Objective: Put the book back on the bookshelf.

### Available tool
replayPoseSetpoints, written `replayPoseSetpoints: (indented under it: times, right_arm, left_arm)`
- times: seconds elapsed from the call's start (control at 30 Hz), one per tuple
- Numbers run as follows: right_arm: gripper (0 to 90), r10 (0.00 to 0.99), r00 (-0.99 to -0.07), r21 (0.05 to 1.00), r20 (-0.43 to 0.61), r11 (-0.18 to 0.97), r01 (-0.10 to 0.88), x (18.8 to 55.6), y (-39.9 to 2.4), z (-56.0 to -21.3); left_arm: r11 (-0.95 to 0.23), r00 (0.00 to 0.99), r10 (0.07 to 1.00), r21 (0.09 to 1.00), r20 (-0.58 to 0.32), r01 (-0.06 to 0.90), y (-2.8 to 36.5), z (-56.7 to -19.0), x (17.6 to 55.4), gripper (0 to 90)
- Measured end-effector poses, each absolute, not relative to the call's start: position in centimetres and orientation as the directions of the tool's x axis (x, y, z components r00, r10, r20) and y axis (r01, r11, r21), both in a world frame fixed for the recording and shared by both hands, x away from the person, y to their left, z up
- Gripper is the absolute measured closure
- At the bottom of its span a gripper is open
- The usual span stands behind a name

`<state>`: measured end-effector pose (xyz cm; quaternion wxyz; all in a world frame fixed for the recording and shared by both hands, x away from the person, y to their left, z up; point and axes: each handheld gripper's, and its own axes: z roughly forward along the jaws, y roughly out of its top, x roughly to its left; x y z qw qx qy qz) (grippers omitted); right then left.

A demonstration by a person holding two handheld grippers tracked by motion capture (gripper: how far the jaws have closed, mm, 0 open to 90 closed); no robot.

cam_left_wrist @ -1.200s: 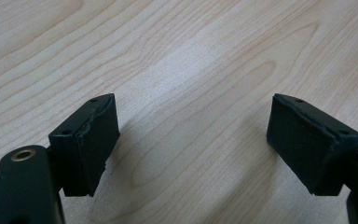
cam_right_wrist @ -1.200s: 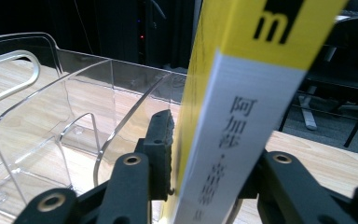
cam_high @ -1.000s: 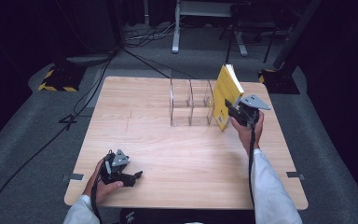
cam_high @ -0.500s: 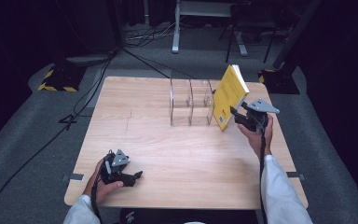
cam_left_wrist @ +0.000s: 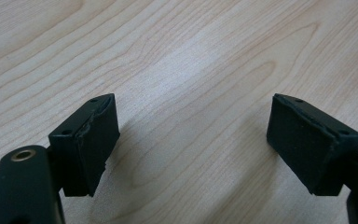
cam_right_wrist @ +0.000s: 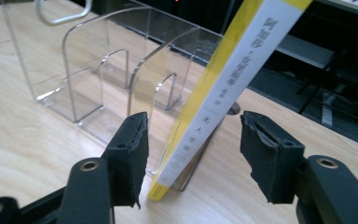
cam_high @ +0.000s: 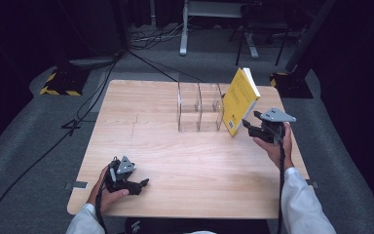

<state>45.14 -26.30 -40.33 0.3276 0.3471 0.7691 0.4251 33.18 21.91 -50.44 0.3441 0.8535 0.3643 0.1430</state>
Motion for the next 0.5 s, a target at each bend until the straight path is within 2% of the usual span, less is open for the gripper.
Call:
replayPoseSetpoints:
  times: [0.5]
  right_arm:
    - [38.2,0.730,-0.651,0.847,-0.208,0.468,0.254,42.3,-26.7,-39.5]
  left_arm:
    - [-0.498,0.694,0.720,0.691,-0.006,0.524,21.9,-50.4,33.2,17.4]
